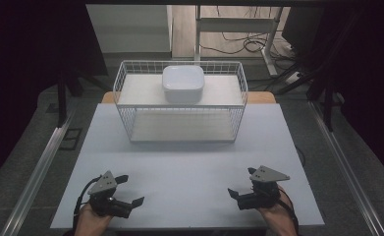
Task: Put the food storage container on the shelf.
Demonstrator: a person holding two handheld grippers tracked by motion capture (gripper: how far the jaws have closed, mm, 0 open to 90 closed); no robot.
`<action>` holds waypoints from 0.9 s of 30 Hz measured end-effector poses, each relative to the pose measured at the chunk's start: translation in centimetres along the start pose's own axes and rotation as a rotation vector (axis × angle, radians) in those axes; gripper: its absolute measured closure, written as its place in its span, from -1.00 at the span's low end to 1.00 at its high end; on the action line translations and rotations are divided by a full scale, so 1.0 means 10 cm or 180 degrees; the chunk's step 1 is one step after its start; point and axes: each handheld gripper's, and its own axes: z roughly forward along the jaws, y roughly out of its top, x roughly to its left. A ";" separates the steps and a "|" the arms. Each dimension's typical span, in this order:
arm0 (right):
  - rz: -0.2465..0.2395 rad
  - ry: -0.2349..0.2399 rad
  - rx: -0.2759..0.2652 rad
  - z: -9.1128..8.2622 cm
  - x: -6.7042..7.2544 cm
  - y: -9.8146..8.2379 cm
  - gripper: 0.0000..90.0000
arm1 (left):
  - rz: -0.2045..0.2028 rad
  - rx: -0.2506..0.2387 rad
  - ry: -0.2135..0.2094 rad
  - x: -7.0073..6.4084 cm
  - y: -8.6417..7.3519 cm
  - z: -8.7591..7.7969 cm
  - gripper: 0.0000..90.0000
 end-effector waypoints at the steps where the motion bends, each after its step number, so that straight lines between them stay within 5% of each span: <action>1: 0.0016 -0.0019 -0.0008 -0.02 -0.01 -0.02 -0.99 | -0.0016 -0.0001 0.0009 0.00 -0.02 -0.01 -0.97; 11: 0.0242 -0.0081 0.0090 -0.19 -0.07 -0.29 -0.99 | -0.0187 0.0026 -0.0041 0.03 -0.12 -0.07 -0.97; 19: 0.0312 -0.0091 0.0337 -0.24 -0.07 -0.45 -1.00 | -0.0234 0.0183 -0.0119 0.05 -0.17 -0.03 -0.98; 27: 0.0501 -0.0112 0.0235 -0.27 -0.12 -0.48 -1.00 | -0.0211 0.0232 -0.0122 0.04 -0.17 -0.01 -0.98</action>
